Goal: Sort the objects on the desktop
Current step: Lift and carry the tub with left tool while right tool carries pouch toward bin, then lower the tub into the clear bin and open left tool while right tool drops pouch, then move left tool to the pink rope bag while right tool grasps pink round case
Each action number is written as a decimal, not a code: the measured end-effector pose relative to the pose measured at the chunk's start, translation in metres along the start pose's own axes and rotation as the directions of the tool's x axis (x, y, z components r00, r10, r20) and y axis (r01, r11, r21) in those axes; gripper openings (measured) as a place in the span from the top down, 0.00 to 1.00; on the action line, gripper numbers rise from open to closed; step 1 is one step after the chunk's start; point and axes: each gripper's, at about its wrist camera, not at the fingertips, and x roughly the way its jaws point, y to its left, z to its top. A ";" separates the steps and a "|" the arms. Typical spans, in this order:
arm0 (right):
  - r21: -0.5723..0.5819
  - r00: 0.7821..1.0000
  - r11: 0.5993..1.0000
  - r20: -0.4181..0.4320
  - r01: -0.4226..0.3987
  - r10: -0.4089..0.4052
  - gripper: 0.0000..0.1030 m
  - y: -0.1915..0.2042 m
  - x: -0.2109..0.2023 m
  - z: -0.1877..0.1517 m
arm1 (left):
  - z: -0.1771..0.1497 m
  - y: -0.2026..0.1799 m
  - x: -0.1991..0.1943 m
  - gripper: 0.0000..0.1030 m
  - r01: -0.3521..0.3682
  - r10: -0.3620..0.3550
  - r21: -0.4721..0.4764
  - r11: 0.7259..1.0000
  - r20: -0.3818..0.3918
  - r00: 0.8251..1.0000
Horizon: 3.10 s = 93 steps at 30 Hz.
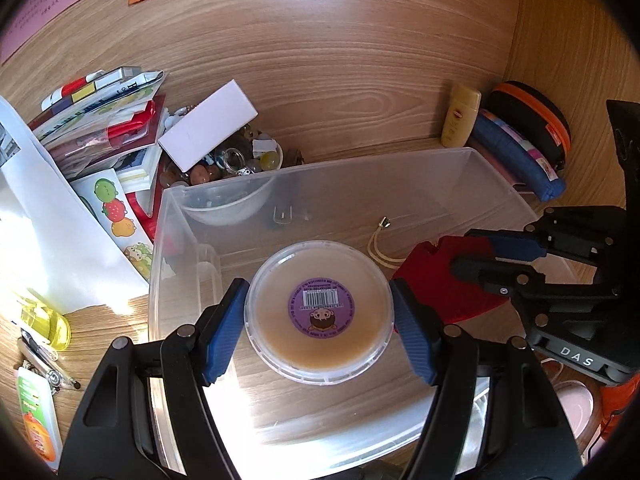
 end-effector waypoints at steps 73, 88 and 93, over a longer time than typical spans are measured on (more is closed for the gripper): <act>0.209 0.994 0.976 0.079 0.058 -0.076 0.08 0.011 -0.090 -0.133 | -0.142 0.040 -0.060 0.01 -0.145 0.131 -0.119 0.982 -0.123 0.984; 0.242 0.986 0.955 0.041 -0.169 0.164 0.54 0.015 -0.076 -0.138 | -0.139 0.055 -0.057 0.00 -0.126 0.110 -0.106 0.986 -0.150 0.983; 0.261 0.983 0.947 0.047 -0.184 0.178 0.56 0.009 -0.077 -0.140 | -0.136 0.061 -0.056 0.00 -0.134 0.116 -0.116 0.984 -0.148 0.982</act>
